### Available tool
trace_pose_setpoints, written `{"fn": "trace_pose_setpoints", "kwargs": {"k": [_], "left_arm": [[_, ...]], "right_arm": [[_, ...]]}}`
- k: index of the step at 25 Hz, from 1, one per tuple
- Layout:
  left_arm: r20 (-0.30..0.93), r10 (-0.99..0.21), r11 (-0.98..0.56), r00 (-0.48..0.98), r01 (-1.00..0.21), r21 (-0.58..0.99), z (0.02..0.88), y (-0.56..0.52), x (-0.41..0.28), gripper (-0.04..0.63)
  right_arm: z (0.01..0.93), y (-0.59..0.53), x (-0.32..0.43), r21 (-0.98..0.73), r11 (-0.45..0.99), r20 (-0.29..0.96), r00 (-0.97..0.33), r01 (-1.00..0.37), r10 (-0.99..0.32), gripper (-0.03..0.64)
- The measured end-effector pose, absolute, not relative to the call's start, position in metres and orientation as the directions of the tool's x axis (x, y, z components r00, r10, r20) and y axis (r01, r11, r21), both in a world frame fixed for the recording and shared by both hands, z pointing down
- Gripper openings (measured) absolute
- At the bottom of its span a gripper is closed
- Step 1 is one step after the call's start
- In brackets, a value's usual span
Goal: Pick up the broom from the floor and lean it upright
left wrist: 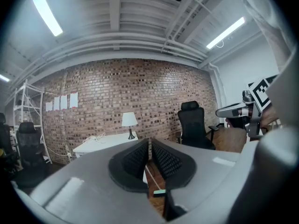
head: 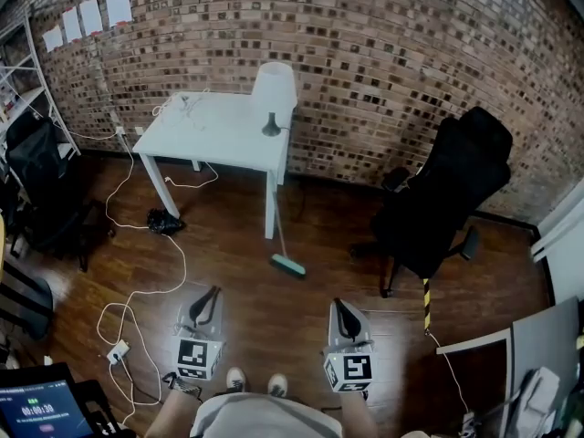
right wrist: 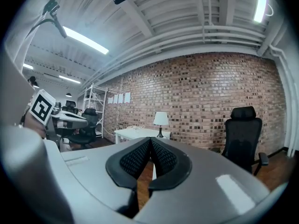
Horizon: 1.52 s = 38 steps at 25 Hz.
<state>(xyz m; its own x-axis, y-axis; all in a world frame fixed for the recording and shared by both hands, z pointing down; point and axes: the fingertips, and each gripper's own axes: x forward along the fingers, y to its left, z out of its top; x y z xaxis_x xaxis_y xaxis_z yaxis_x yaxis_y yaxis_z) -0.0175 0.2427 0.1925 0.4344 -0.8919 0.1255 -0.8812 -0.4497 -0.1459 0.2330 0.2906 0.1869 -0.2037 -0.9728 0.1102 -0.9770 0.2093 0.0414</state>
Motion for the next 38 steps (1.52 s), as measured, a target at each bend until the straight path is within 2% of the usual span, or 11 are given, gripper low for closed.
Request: {"fn": "trace_pose_setpoints", "kwargs": {"k": [9,16,38], "left_arm": [[0.114,-0.878,-0.478,0.465,-0.866,-0.145,0.193,0.233,-0.034,0.02],[0.118,-0.875,-0.483,0.47,-0.865,-0.138,0.196,0.229,-0.043,0.02],[0.132,-0.869,-0.492,0.477,-0.86,-0.132,0.2,0.22,-0.048,0.02]], "right_arm": [[0.185,0.282,0.206,0.047,0.181,0.089,-0.176,-0.982,-0.98,0.012],[0.191,0.277,0.198,0.077,0.166,0.131,-0.155,-0.983,-0.979,0.011],[0.189,0.264,0.183,0.07,0.193,0.127,-0.184,-0.979,-0.975,0.011]]}}
